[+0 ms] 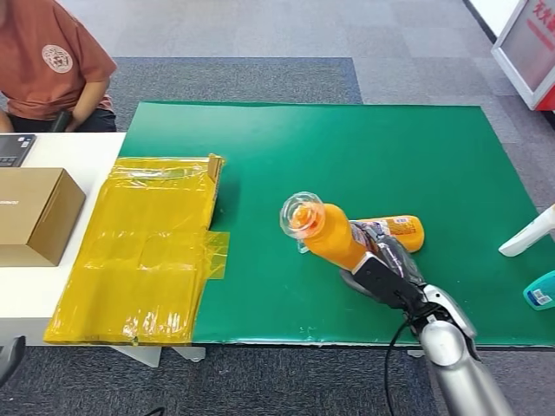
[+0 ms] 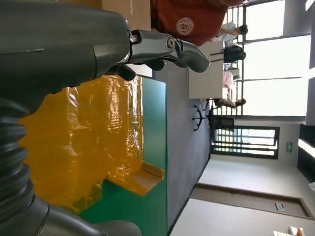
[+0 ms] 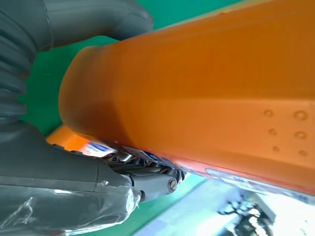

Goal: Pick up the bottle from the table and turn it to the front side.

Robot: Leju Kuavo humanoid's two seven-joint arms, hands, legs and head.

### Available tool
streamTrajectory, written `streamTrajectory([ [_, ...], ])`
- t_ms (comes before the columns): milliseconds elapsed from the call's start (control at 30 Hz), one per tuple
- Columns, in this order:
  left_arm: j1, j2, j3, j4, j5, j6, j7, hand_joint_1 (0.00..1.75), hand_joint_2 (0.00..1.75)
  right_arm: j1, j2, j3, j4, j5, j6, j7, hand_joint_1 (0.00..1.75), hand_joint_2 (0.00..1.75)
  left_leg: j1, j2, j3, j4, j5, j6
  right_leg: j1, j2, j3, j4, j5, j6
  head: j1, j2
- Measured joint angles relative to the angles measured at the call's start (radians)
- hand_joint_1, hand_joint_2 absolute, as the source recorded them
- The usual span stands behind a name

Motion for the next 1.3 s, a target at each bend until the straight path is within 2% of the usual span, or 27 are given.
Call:
streamTrajectory([
  [133, -0.052, 0.033, -0.116, 0.034, -0.056, 0.124, -0.01, 0.0, 1.75, -0.069, 0.033, 0.042, 0.007, -0.012, -0.022, -0.004, 1.75, 1.75, 0.0, 0.0, 0.0, 0.0, 0.001, 0.0, 0.0, 0.0, 0.0, 0.0, 0.001, -0.001, 0.0, 0.0],
  [233, -0.117, 0.038, -0.218, 0.061, -0.049, 0.231, 0.001, 0.0, 1.75, -0.12, 0.074, 0.071, 0.025, -0.014, -0.034, -0.001, 1.75, 1.75, 0.0, 0.0, 0.0, 0.0, 0.003, 0.0, 0.0, 0.0, 0.0, 0.0, 0.002, 0.0, 0.0, 0.0],
  [433, -0.247, 0.047, -0.437, 0.125, -0.113, 0.321, 0.014, 0.0, 1.75, -0.187, 0.151, 0.121, 0.091, -0.006, -0.058, -0.013, 1.75, 1.75, 0.0, 0.0, -0.001, 0.0, 0.003, 0.0, 0.0, 0.0, 0.0, 0.0, 0.004, 0.001, 0.0, 0.0],
  [567, -0.317, 0.056, -0.527, 0.176, -0.145, 0.337, 0.027, 0.0, 1.75, -0.209, 0.185, 0.141, 0.124, 0.008, -0.074, -0.025, 1.75, 1.75, 0.0, 0.0, -0.001, 0.0, 0.003, 0.0, 0.0, 0.0, 0.0, 0.0, 0.004, 0.001, 0.0, 0.0],
  [867, -0.451, 0.075, -0.679, 0.314, -0.148, 0.291, 0.049, 0.0, 1.75, -0.251, 0.235, 0.179, 0.213, 0.03, -0.091, -0.054, 1.75, 1.75, 0.0, 0.0, -0.001, 0.0, 0.004, 0.0, 0.0, 0.0, -0.001, 0.0, 0.004, 0.001, 0.0, 0.0],
  [1067, -0.504, 0.088, -0.76, 0.371, -0.164, 0.296, 0.071, 0.0, 1.75, -0.271, 0.251, 0.196, 0.238, 0.026, -0.098, -0.06, 1.75, 1.75, 0.0, 0.0, -0.001, 0.0, 0.004, 0.0, 0.0, 0.0, -0.001, 0.0, 0.004, 0.001, 0.0, 0.0],
  [1300, -0.544, 0.095, -0.814, 0.417, -0.19, 0.309, 0.09, 0.0, 1.75, -0.298, 0.27, 0.2, 0.258, 0.023, -0.106, -0.064, 1.75, 1.75, 0.0, 0.0, -0.001, 0.0, 0.004, 0.0, 0.0, 0.0, -0.001, 0.0, 0.004, 0.001, 0.0, 0.0],
])
